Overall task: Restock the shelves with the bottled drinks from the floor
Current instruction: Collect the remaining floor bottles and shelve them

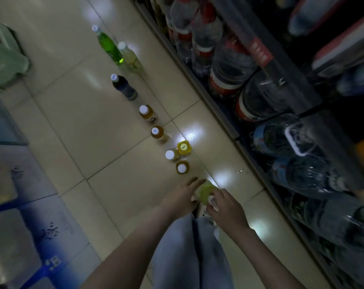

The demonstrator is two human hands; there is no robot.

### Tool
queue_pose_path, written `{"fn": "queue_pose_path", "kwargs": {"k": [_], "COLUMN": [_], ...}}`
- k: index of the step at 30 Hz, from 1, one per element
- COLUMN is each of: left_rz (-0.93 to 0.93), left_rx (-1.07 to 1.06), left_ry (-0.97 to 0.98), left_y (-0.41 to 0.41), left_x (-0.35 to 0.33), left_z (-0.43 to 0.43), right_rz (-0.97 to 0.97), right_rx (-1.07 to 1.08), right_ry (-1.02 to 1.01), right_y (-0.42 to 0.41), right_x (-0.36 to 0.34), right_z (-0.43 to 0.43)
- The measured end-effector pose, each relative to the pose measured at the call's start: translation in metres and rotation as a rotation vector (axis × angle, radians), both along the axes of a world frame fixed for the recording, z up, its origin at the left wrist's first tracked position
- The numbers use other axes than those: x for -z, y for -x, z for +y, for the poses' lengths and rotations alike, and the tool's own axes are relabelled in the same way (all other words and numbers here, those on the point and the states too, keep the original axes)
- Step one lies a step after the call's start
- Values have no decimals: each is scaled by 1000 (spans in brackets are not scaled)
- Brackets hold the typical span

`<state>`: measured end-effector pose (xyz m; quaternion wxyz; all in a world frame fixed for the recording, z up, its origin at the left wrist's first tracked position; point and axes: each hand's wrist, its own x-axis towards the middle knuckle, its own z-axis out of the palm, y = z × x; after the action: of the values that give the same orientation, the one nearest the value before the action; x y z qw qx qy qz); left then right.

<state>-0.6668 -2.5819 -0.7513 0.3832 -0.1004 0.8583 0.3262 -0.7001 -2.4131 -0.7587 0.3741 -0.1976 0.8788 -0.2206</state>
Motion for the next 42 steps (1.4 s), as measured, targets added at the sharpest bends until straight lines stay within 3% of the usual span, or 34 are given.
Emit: {"fn": "queue_pose_path", "kwargs": {"k": [7,12,14,18,22,25,30,34,42], "left_rz": [113,245,280,304,337,414,631,684,717], "left_rx": [-55,-25,-83,-67,70,236,571,674,552], "left_ry": [-181,-147,-240,-514,-605,-518,-212,-205,-670], "left_y": [28,67,87,118,130,126,105,87,59], "left_x": [-183,-311,-357,-432,-486,-516,-567,-599,-616], "left_z": [-5,-16,-14,10,52,82,151,217,316], "right_rz": [-28,63,56,-13,15,99,237,380,642], "right_rx": [330,489,509,522,692,739,782,848,953], "right_ry": [273,435,423,435,585,594,603,604,637], "right_y": [27,50,54,47,34,22,-6,-36,-71], "right_x": [-238,-358,-389,-433,-472,-490,-519,-545,-588], "right_z": [-13,0,13,36,62,87,146,208,316]}}
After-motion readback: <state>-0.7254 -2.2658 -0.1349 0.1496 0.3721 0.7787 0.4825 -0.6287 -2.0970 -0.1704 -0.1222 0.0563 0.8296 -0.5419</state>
